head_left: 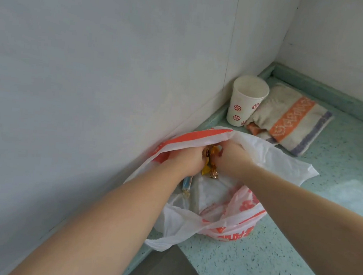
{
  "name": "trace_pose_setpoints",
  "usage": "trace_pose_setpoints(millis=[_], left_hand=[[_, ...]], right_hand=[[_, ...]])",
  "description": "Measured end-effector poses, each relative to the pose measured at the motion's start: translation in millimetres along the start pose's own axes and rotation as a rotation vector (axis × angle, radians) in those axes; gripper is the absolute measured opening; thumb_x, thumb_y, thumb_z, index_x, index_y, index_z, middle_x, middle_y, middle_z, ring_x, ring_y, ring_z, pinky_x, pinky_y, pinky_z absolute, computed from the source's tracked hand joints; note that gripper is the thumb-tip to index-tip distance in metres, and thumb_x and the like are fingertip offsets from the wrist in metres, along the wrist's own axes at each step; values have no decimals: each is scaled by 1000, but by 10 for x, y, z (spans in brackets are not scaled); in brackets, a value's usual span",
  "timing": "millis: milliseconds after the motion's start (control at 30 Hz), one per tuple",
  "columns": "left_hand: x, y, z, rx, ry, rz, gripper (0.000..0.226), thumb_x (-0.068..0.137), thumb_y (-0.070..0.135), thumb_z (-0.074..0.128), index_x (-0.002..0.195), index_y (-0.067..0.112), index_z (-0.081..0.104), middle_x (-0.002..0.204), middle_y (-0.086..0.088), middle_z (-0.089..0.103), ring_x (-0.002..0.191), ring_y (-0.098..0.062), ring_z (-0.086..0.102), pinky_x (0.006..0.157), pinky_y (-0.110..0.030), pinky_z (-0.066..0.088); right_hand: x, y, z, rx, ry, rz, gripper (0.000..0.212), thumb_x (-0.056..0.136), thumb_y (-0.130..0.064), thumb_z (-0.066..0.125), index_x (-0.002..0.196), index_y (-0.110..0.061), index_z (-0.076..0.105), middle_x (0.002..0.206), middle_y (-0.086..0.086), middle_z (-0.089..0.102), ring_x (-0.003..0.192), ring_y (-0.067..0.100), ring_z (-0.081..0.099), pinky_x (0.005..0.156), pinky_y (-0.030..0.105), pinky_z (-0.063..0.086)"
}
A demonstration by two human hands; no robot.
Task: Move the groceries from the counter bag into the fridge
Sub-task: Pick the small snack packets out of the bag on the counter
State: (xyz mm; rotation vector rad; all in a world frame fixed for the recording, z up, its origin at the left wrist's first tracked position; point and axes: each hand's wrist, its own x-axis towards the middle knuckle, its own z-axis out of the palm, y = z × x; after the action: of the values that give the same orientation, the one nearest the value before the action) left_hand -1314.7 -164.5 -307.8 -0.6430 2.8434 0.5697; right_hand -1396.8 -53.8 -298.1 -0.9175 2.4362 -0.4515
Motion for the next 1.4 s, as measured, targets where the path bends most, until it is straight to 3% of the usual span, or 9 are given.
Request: trace_pose_setpoints(millis=[100,400,533,633,767,900,1067,1167,1400], left_hand=[[61,58,59,27,16,-31,38,100,30,39,137,21,46,132,-10,54,115,-28,52,91,-33,41],[-1,136,118,119,-32,-87,45,98,32,47,140,18,40,139,-13,48,125,-32,47,105,-43,40],[-146,171,-60,158,-23,-3,45,94,40,49,136,26,44,128,-5,56,111,-26,56,94,-39,48],[-247,260,-207,102,-58,81,31,92,45,48,110,22,57,105,-4,63,95,-25,60,80,-36,51],[-410,475,-388,-21,-152,67,33,96,34,44,67,18,39,69,0,48,70,-23,52,57,-33,34],[-690,639,-582,-57,-182,114,30,96,45,40,78,21,42,95,-6,62,83,-24,55,69,-37,41],[-1246,707,-967,-79,-36,233,42,96,53,38,128,29,50,126,-3,60,108,-24,57,88,-38,46],[-1577,721,-1170,-77,20,293,39,98,55,34,124,30,48,117,-8,63,94,-24,58,79,-37,47],[-2142,1034,-1471,-174,122,405,27,100,43,38,113,23,49,106,-5,62,91,-21,59,85,-40,52]], right_hand=[[15,6,51,-3,-38,15,32,99,-16,38,126,-5,53,117,14,58,114,26,54,89,28,38],[-84,209,113,-14,3,27,36,87,-29,54,121,-17,56,109,3,60,102,22,58,90,31,47],[-261,190,-109,22,-84,114,8,87,-18,54,89,-16,62,83,0,59,72,12,54,62,18,43],[-447,155,-332,43,-57,157,19,90,-19,50,71,-14,54,65,-4,46,57,7,43,49,18,32],[-763,145,-590,-28,-9,158,30,92,-29,41,87,-13,66,79,-2,57,68,10,47,59,22,41],[-1152,42,-781,46,21,182,42,96,-37,43,104,-3,66,98,15,65,76,18,51,70,31,44],[-1791,-183,-1022,58,196,170,41,100,-37,37,80,-7,57,77,5,58,67,19,50,64,29,37],[-2253,-358,-1099,60,268,172,37,102,-29,35,77,-7,51,70,0,50,61,15,44,51,20,32],[-3240,-493,-1291,128,542,279,37,96,-29,43,63,-12,40,63,3,47,55,18,37,51,30,30]])
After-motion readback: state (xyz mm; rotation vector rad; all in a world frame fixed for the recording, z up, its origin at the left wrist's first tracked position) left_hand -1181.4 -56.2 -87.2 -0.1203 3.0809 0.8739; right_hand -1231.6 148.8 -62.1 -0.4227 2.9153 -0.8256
